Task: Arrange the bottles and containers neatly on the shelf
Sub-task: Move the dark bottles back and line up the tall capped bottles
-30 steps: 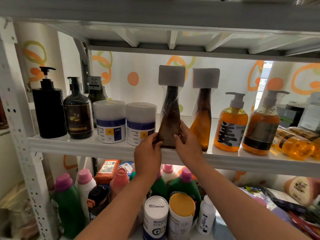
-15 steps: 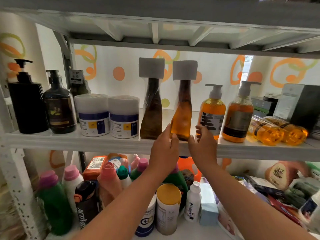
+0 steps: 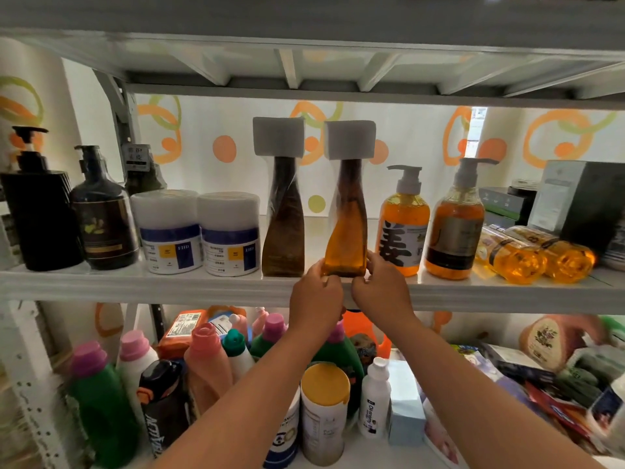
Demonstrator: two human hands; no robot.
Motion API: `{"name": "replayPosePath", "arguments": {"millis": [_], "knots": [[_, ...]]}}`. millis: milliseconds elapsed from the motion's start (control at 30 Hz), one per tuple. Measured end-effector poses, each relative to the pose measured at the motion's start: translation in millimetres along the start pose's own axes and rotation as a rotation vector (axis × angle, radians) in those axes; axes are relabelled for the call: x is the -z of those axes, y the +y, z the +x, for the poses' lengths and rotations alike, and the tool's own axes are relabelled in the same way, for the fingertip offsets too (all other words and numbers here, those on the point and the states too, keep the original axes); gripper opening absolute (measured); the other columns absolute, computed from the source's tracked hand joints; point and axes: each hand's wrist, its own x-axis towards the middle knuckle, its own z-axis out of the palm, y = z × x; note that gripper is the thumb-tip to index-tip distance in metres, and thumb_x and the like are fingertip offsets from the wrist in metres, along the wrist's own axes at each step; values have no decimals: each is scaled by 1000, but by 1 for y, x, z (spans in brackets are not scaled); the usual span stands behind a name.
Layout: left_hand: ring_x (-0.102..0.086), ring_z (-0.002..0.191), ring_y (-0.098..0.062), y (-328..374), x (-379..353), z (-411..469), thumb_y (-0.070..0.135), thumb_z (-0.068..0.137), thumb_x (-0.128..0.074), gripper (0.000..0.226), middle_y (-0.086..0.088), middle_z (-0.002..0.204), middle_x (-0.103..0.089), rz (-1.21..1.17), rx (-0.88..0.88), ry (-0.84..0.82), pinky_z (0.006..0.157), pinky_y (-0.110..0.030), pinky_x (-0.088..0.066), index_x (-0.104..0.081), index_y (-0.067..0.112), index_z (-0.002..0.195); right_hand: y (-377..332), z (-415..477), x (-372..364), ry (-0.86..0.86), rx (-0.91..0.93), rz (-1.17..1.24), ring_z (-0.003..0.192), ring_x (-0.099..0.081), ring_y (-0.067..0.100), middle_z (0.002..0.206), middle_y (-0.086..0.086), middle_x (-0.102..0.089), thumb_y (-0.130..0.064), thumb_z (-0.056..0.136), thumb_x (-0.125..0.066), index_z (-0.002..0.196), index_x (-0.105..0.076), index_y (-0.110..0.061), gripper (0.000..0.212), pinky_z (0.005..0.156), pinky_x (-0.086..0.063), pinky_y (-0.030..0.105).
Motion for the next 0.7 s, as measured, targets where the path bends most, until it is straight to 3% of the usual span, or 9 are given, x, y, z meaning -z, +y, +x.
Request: {"name": "replayPosePath", "arguments": {"millis": [133,300,367,467,600,700], "knots": [[-60,84,-15,-2,-4,-5,22,97,-39,27,12,83,-56,-2,-41,41,83,-39,-56,-54,22,120,0,6,2,-52,-15,-44,79,-57,20,81,2,-60,-22,82,-56,96,-55,-15,15,63,-44,24],[-61,84,-13,-4,-4,-9,23,96,-41,28,14,81,-57,-29,-67,66,81,-39,-56,-56,21,120,-4,4,4,-38,-12,-34,81,-61,17,85,-3,-63,-41,83,-61,101,-57,-18,29,69,-47,23],[-62,84,-13,-5,-3,-9,24,97,-41,31,11,86,-60,-4,-68,85,83,-35,-56,-54,22,125,-2,3,3,-10,-4,-39,81,-61,17,82,-4,-61,-43,82,-63,97,-59,-18,30,66,-45,20],[-59,88,-10,-6,-2,-7,29,98,-41,31,3,103,-66,49,-71,121,85,-27,-51,-55,22,124,0,2,-2,33,4,-60,86,-59,14,91,-4,-63,-57,77,-62,103,-58,-20,45,76,-49,25],[-52,77,-2,-9,-1,-4,29,97,-43,28,6,97,-64,106,-89,144,68,-8,-38,-59,20,119,-2,5,-2,4,-58,2,88,-60,15,99,-2,-67,-68,72,-56,102,-57,-22,55,80,-51,28],[-48,66,3,-9,5,1,26,97,-43,25,11,82,-56,113,-91,150,60,-7,-35,-64,18,109,0,5,-5,42,-63,-23,89,-61,16,99,-2,-67,-69,71,-56,102,-57,-22,57,76,-48,24]]}}
